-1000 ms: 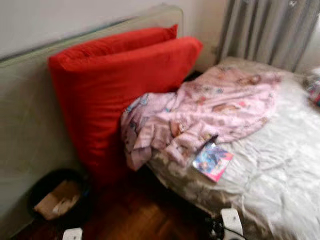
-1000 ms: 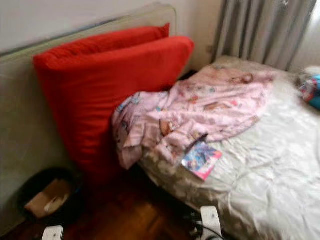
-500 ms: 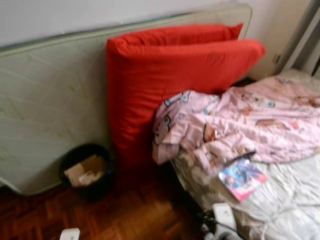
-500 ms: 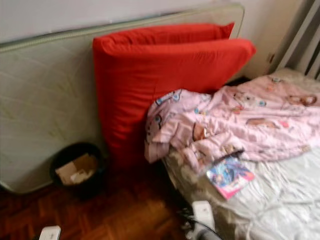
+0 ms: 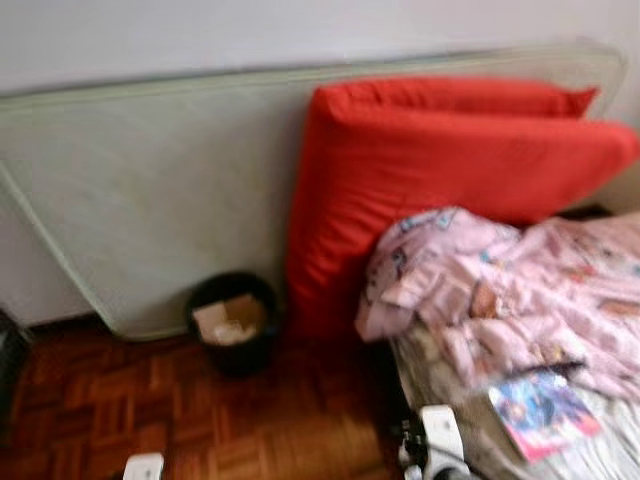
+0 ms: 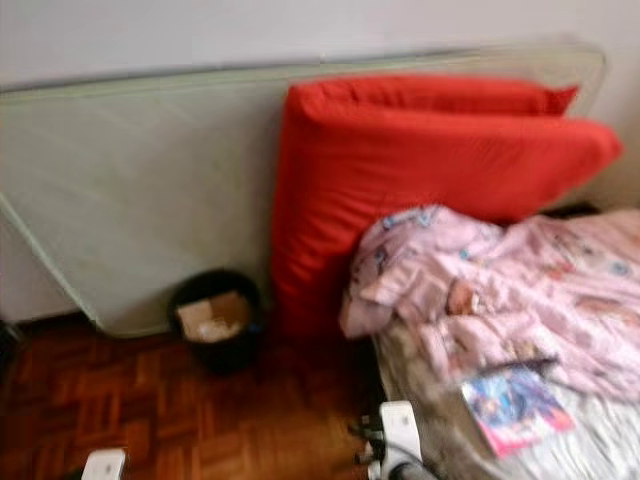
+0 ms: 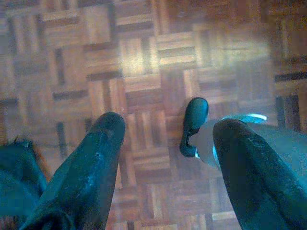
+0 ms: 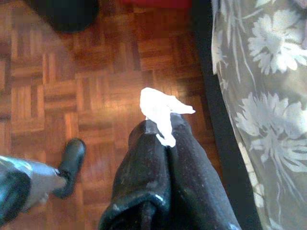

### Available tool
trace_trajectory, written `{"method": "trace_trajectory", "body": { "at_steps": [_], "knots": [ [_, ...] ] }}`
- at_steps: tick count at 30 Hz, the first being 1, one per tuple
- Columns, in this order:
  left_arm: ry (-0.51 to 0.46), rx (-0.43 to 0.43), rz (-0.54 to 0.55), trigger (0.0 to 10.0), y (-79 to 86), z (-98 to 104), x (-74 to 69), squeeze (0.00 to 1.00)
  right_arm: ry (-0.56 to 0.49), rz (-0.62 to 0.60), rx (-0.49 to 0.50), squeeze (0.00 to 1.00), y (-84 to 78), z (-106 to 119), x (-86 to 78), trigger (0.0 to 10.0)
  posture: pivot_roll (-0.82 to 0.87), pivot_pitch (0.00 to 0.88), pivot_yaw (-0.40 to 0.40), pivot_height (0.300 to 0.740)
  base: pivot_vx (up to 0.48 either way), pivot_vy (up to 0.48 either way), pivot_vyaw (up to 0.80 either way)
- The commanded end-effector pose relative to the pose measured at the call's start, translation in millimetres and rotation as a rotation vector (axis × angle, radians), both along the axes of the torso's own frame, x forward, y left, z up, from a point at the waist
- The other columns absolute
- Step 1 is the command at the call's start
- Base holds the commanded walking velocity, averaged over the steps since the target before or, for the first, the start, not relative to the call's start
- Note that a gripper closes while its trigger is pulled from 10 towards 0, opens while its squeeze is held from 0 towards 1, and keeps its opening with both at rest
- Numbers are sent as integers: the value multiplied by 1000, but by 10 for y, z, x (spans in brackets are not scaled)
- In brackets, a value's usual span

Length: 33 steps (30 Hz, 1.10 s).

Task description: Clean up the room

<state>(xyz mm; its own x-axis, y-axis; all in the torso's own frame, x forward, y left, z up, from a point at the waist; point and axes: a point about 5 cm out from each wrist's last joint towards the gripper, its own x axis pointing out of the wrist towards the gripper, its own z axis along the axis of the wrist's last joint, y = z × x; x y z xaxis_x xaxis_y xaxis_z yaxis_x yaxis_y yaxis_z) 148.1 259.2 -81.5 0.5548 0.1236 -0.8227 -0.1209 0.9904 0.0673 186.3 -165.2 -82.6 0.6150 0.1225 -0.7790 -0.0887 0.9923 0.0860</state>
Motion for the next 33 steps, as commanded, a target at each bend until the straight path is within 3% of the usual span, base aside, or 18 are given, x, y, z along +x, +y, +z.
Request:
{"method": "trace_trajectory", "body": {
  "at_steps": [1, 28, 33],
  "knots": [
    [22, 17, -14, 10000, 36, -5, -38, 0, -3, 2, 6, 0, 22, 7, 18, 10000, 23, 0, -39, 740, 0, 0, 800],
    [22, 28, -25, 10000, 54, 3, -35, 0, -2, -1, 28, 0, 50, 6, 17, 10000, 23, 0, -34, 740, 0, 0, 800],
    [8, 11, -21, 10000, 38, 5, -24, 0, -3, -27, 28, 0, 37, 5, 15, 10000, 22, 0, -37, 740, 63, 0, 0]
  ]
}}
